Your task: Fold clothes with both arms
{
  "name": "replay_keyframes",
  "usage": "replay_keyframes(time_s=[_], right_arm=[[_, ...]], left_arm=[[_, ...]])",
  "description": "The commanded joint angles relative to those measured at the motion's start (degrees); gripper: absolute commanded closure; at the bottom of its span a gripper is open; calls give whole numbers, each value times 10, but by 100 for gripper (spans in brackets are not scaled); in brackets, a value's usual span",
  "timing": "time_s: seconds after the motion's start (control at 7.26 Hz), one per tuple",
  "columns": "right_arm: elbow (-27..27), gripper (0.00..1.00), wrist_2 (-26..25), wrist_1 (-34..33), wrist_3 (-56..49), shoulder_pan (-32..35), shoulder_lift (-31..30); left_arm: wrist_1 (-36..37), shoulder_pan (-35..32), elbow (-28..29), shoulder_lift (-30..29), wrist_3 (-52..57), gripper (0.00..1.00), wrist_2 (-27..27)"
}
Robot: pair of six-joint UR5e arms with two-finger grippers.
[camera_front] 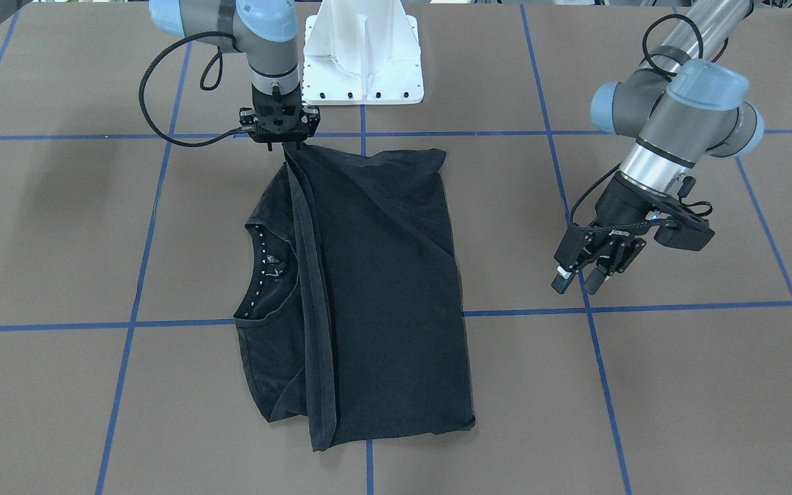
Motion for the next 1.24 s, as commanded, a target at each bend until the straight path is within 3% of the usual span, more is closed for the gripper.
replay_keyframes(time_s=[0.0, 0.28, 0.55, 1.1], right_arm=[[-23, 0, -8, 1, -35, 26, 17], [-99, 0, -12, 4, -56, 35, 89], [-99, 32, -11, -2, -160, 39, 84], [-98, 36, -13, -47, -278, 19, 81]], left_arm=[[3, 0, -1, -1, -1, 27, 0], [3, 1, -1, 0, -1, 27, -1], [3, 1, 0, 1, -1, 27, -1], [3, 1, 1, 3, -1, 27, -2]])
